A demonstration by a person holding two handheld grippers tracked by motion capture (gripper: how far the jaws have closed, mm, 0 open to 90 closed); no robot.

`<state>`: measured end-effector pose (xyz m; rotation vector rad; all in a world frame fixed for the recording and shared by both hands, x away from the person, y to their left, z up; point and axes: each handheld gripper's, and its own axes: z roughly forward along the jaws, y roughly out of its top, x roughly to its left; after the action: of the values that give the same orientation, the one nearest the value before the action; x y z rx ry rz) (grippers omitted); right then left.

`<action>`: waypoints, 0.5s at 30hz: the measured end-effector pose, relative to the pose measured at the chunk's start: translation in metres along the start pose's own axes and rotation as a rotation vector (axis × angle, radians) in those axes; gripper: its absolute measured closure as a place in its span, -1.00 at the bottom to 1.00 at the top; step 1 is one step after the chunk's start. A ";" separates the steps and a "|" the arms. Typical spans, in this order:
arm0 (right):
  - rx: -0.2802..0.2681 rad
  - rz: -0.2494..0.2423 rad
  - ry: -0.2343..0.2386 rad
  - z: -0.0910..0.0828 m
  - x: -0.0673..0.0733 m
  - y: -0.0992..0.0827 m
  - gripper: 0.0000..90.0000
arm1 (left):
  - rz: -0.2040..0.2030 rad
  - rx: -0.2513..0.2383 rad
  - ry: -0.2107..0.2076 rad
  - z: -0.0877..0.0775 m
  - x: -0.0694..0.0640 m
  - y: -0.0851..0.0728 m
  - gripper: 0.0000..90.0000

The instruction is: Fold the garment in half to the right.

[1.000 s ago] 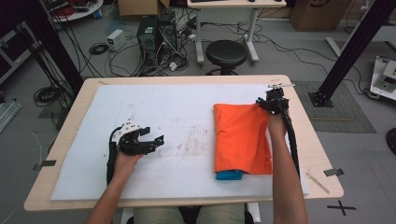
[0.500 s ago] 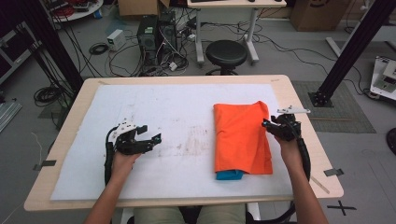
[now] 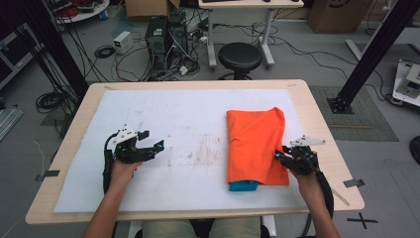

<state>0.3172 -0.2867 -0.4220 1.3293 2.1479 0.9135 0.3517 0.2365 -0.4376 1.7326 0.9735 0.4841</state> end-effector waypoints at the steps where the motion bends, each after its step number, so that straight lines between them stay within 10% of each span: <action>1: 0.009 0.000 0.003 -0.001 0.002 -0.004 0.52 | 0.000 0.002 0.004 0.000 0.001 -0.001 -0.49; 15: 0.057 -0.039 0.014 -0.011 0.009 -0.010 0.99 | -0.011 0.009 -0.003 0.003 -0.001 -0.002 -0.49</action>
<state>0.2997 -0.2848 -0.4227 1.3069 2.2182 0.8549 0.3522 0.2341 -0.4398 1.7349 0.9838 0.4706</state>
